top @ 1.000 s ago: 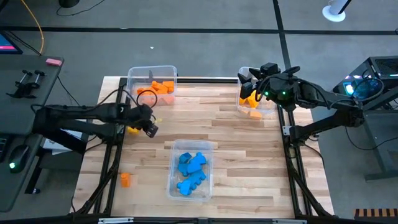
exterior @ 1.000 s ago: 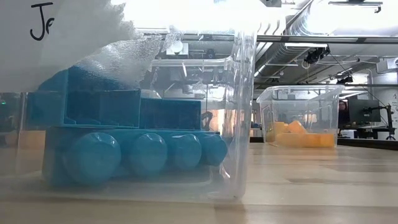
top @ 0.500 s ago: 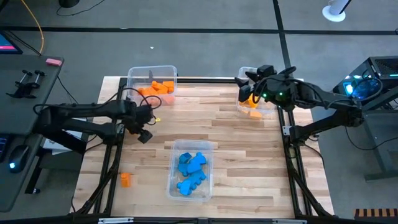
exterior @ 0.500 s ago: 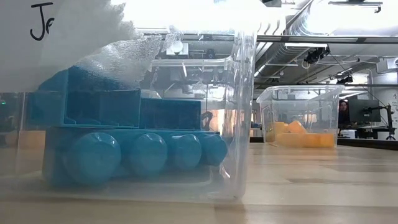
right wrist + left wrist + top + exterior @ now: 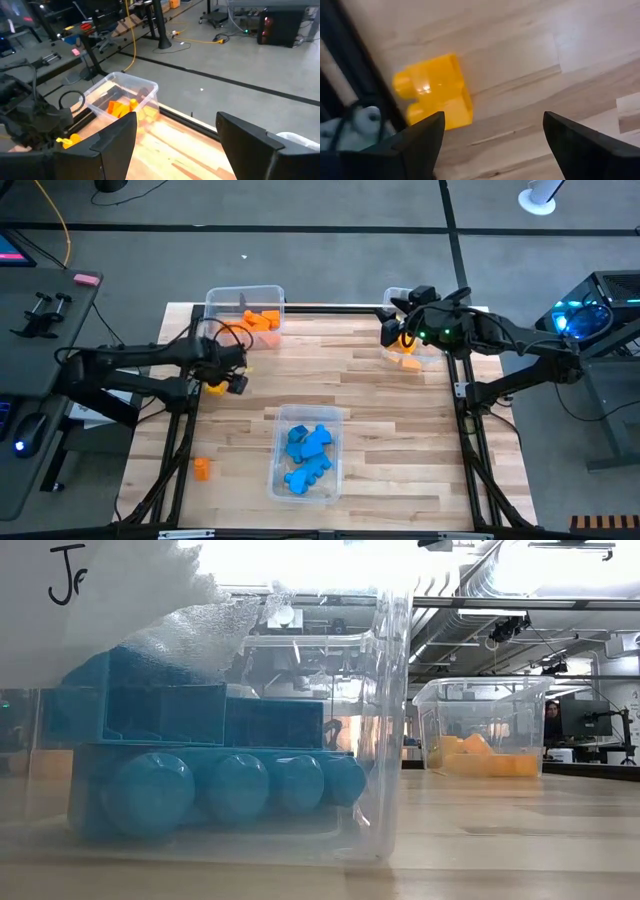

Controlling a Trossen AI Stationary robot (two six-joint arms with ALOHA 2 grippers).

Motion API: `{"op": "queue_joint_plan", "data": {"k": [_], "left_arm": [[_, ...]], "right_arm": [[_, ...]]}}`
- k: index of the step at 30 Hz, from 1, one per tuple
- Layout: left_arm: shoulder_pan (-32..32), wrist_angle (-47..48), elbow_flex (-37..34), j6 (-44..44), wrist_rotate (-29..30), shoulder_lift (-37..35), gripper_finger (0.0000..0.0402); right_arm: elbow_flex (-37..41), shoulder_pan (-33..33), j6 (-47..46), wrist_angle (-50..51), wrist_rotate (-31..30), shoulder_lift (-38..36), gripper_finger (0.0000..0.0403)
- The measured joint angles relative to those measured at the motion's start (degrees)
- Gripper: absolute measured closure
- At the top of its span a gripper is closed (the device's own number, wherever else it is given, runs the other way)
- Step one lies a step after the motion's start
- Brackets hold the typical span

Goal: Sort blocks
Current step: Put the yellow game piece into the top right transparent bin

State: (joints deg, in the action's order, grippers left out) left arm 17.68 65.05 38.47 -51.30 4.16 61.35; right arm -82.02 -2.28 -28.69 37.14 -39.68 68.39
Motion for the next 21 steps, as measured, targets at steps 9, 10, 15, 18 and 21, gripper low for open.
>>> {"op": "queue_joint_plan", "data": {"k": [9,10,15,18,21], "left_arm": [[-5.8,-5.4,-2.8,-10.5,4.2,0.0,0.0183],[-6.0,-5.3,-2.8,-11.0,4.8,0.0,0.0211],[-6.1,-5.0,-3.1,-11.9,5.8,0.0,0.0376],[-6.0,-4.7,-3.1,-12.7,7.1,0.0,0.0384],[-5.9,-2.8,-3.1,-13.4,8.4,0.0,0.0395]], "right_arm": [[0.0,0.0,0.0,0.0,0.7,0.0,0.0133],[0.0,0.0,0.1,0.0,0.7,0.0,0.0133],[0.0,0.0,0.1,0.0,0.7,0.0,0.0133],[0.0,0.0,0.1,0.3,0.7,0.0,0.0133],[0.0,0.0,0.2,0.4,0.7,0.0,0.0133]]}}
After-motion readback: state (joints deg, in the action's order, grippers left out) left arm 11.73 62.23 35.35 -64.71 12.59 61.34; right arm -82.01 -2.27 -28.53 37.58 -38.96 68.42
